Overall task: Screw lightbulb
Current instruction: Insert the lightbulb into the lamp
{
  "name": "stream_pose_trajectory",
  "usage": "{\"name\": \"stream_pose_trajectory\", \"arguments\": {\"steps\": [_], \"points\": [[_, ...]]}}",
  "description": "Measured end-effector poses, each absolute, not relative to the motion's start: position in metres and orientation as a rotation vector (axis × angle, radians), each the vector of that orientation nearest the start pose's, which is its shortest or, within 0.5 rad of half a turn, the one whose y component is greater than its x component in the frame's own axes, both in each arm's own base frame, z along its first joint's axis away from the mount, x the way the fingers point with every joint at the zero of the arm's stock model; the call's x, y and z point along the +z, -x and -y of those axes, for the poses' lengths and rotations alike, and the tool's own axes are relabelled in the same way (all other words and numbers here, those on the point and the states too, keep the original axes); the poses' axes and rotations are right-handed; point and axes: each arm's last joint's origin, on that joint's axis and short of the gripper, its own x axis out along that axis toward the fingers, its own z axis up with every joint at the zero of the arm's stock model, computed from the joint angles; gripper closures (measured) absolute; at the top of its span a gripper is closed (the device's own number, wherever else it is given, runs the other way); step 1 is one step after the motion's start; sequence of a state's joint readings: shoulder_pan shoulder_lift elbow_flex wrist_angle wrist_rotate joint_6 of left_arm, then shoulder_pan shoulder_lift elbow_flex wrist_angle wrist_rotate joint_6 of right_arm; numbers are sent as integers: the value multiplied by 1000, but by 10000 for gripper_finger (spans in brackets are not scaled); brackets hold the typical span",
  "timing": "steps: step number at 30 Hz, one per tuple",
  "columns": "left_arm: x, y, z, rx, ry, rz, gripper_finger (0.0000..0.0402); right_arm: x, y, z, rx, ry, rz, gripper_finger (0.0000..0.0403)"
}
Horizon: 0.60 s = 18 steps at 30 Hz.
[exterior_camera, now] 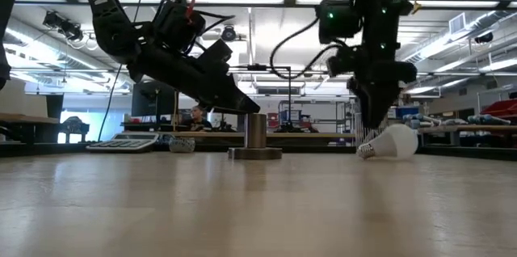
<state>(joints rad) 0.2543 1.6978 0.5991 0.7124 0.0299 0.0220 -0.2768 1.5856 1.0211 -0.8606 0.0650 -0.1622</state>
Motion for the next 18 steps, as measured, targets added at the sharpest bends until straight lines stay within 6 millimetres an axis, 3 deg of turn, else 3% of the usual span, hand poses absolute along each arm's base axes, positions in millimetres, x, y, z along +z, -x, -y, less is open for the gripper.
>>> {"name": "stream_pose_trajectory", "arguments": {"steps": [12, 18], "points": [[142, -297, -76, 216, 32, -379, 108, 148, -237, 78, -158, -56, -1527, 184], [158, -294, -74, 198, 30, -326, 108, 141, -237, 76, -161, -137, -1469, 218]]}}
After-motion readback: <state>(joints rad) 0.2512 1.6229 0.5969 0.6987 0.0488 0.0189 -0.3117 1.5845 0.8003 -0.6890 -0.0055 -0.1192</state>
